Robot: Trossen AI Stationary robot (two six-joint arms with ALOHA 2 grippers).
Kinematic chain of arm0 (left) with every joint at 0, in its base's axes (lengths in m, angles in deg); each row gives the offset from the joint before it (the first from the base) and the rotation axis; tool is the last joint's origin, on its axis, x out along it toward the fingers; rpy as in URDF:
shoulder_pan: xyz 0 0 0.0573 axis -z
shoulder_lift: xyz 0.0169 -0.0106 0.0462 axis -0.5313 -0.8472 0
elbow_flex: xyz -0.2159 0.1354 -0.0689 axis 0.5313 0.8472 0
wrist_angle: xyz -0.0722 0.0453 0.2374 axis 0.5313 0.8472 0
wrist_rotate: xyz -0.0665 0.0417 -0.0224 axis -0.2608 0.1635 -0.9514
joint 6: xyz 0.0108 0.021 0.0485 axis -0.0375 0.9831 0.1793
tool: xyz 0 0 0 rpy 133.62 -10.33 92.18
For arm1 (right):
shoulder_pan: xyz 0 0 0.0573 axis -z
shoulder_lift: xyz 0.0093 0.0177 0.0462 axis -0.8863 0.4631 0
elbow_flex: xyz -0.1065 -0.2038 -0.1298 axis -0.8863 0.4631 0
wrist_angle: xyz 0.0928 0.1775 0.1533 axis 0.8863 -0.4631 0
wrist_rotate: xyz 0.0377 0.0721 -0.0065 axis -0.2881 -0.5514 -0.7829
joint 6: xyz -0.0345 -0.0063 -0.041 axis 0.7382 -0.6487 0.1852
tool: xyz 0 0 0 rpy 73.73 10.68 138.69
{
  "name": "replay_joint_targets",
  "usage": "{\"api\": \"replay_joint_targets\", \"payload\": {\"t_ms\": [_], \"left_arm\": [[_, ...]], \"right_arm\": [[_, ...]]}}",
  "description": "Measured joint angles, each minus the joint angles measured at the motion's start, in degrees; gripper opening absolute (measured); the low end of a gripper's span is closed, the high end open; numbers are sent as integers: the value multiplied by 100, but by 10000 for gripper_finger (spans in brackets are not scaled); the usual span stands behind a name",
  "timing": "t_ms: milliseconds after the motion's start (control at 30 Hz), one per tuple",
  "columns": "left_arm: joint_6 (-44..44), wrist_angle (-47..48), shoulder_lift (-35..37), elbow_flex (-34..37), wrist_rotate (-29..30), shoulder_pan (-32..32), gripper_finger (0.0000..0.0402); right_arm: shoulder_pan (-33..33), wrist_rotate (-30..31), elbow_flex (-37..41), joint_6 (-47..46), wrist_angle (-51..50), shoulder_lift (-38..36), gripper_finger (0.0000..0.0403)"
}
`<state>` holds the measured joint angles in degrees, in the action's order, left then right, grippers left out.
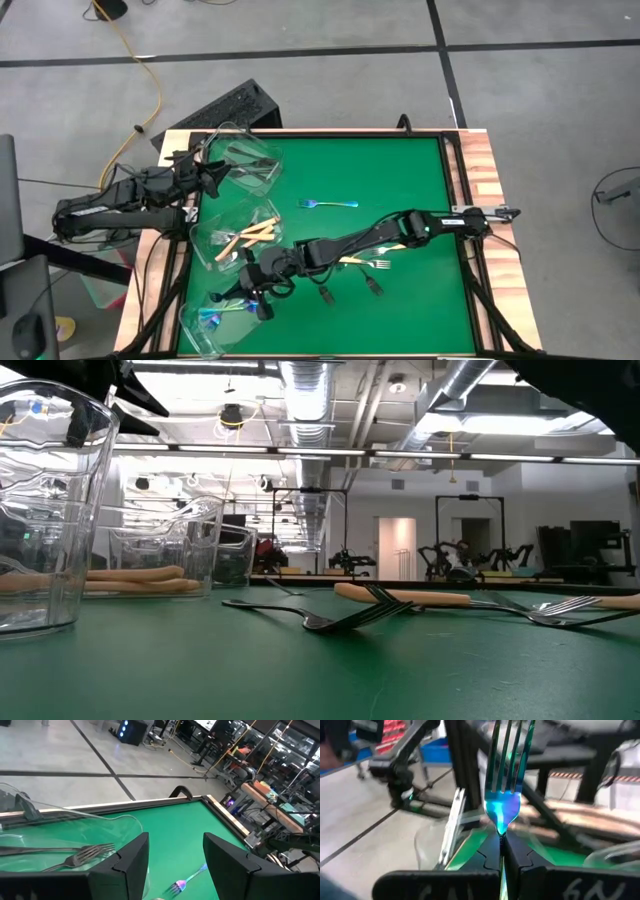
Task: Sort silverware by color (type)
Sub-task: Put the blue fork into the bottom transparent bin
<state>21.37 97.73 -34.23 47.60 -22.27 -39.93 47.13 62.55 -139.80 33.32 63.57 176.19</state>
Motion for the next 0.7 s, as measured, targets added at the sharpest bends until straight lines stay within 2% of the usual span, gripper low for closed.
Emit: {"api": "replay_joint_targets", "payload": {"t_ms": [233,700], "left_arm": [[-7,86,0,0,0,-1,172],[-17,109,0,0,29,-2,172]], "right_arm": [[37,-200,23,-24,-135,179,13],[76,-212,18,419,-464,173,13]]}}
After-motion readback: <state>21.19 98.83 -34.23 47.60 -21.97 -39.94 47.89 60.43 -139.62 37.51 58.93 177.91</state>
